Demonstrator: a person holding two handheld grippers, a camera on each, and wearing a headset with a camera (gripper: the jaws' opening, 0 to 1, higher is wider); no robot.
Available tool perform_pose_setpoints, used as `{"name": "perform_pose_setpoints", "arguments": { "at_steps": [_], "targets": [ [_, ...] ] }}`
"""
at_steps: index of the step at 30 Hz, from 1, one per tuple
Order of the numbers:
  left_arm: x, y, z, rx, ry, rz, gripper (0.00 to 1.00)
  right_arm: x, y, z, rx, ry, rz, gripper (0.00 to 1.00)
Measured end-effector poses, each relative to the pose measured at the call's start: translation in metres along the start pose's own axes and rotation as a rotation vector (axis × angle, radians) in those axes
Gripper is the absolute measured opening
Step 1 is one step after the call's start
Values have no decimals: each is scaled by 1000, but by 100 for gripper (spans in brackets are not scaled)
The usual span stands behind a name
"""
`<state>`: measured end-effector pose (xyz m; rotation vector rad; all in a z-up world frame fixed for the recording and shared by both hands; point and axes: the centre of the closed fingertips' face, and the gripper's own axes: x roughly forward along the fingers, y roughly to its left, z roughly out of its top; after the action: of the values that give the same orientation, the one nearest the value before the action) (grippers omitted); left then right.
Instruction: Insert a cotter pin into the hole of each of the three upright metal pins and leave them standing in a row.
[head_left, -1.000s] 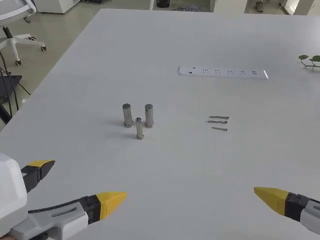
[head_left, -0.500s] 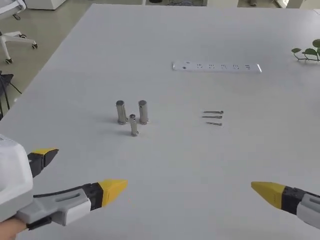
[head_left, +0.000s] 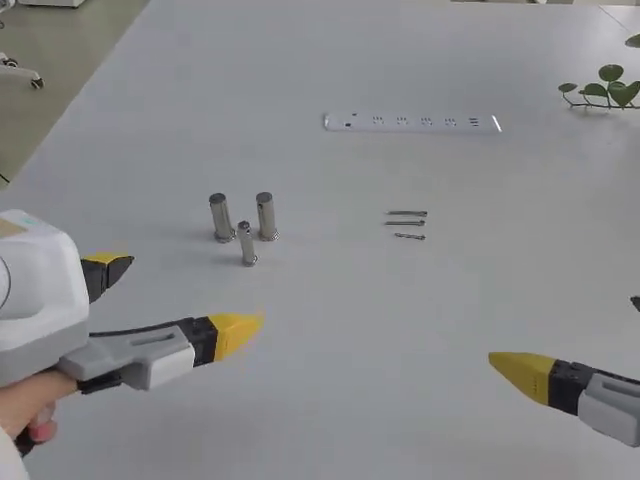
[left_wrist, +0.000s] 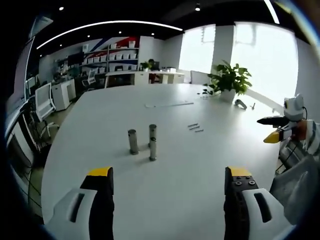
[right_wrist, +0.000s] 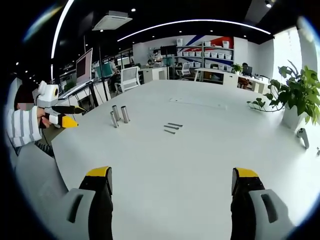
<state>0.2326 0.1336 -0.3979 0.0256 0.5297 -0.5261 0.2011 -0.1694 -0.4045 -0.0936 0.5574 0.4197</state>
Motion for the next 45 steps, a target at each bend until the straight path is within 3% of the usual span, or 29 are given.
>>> {"name": "perform_pose_setpoints", "arguments": {
  "at_steps": [8, 22, 32, 45],
  "targets": [
    [16, 6, 10, 21, 1, -16, 88, 1, 2, -2, -7, 11, -2, 99],
    [42, 6, 18, 32, 12, -68, 79, 2, 5, -4, 11, 11, -14, 98],
    [57, 16, 26, 43, -1, -68, 69, 2, 6, -6, 20, 21, -15, 99],
    [77, 27, 21, 51, 35, -59, 57, 2, 4, -3, 23, 19, -22, 98]
  ]
}}
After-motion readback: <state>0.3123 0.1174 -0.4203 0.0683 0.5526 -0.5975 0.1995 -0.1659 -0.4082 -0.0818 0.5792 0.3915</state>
